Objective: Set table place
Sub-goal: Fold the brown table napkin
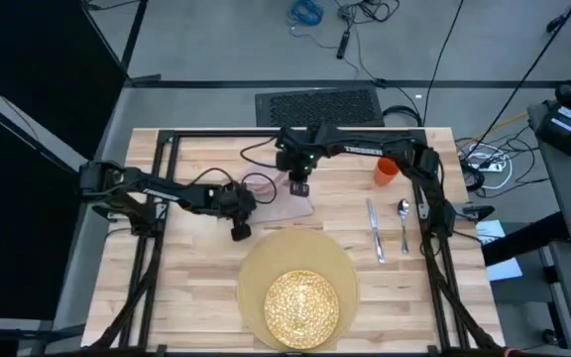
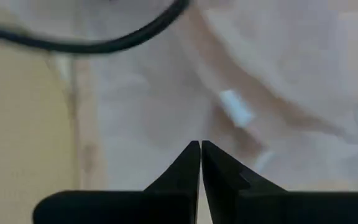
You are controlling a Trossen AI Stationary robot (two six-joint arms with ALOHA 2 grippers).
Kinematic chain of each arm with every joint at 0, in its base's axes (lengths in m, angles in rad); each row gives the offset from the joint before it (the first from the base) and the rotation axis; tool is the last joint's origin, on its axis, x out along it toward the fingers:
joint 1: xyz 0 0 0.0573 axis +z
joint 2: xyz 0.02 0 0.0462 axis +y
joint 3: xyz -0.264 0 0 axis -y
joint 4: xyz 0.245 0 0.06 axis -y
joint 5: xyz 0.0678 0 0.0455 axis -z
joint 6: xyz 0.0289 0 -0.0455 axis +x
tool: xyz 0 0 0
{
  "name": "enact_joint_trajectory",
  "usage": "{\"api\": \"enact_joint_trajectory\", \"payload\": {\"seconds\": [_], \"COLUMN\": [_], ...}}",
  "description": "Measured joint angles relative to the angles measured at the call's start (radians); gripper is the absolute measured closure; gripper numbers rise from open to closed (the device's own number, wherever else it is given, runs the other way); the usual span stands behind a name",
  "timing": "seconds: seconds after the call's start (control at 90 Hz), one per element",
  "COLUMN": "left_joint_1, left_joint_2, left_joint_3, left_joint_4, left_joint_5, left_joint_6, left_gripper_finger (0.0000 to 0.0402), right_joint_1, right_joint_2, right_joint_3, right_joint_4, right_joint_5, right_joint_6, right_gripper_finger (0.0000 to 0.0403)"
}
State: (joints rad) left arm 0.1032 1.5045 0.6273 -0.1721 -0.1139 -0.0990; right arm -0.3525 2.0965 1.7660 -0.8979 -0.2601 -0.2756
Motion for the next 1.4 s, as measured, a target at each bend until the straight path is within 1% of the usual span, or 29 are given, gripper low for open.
{"api": "enact_joint_trajectory", "payload": {"seconds": [0.1, 0.156, 0.256, 0.411, 0.556, 0.7, 0.844, 1.011, 1.267, 1.356, 1.4], "left_joint_1": [0.000, 0.000, 0.000, -0.001, -0.007, -0.031, -0.044, -0.056, -0.083, -0.090, -0.095], "left_joint_2": [0.000, 0.000, 0.001, 0.009, 0.017, 0.023, 0.023, 0.024, 0.024, 0.024, 0.024], "left_joint_3": [0.000, 0.000, 0.000, 0.000, 0.001, 0.003, 0.004, 0.004, 0.003, 0.003, 0.003], "left_joint_4": [-0.003, -0.004, -0.003, -0.005, -0.026, -0.035, -0.044, -0.053, -0.095, -0.105, -0.110], "left_joint_5": [0.000, 0.001, 0.001, 0.009, 0.035, 0.032, 0.035, 0.044, 0.055, 0.055, 0.055], "left_joint_6": [0.000, 0.000, -0.001, -0.019, -0.026, -0.027, -0.028, -0.051, -0.061, -0.077, -0.078], "left_gripper_finger": [0.0401, 0.0401, 0.0401, 0.0401, 0.0401, 0.0401, 0.0401, 0.0401, 0.0401, 0.0401, 0.0401], "right_joint_1": [0.005, 0.009, 0.019, 0.021, 0.013, 0.010, 0.004, -0.002, -0.009, -0.009, -0.009], "right_joint_2": [0.030, 0.053, 0.079, 0.109, 0.133, 0.133, 0.136, 0.150, 0.160, 0.160, 0.160], "right_joint_3": [0.000, 0.000, 0.000, 0.000, 0.000, 0.001, 0.004, 0.005, 0.005, 0.005, 0.005], "right_joint_4": [-0.010, -0.007, 0.031, 0.056, 0.138, 0.216, 0.226, 0.233, 0.260, 0.273, 0.273], "right_joint_5": [-0.087, -0.102, -0.060, -0.062, -0.003, 0.001, 0.006, 0.094, 0.142, 0.188, 0.192], "right_joint_6": [-0.002, -0.005, -0.006, -0.015, 0.007, 0.029, 0.058, 0.088, 0.130, 0.144, 0.145], "right_gripper_finger": [0.0403, 0.0403, 0.0403, 0.0403, 0.0403, 0.0403, 0.0403, 0.0403, 0.0403, 0.0403, 0.0403]}}
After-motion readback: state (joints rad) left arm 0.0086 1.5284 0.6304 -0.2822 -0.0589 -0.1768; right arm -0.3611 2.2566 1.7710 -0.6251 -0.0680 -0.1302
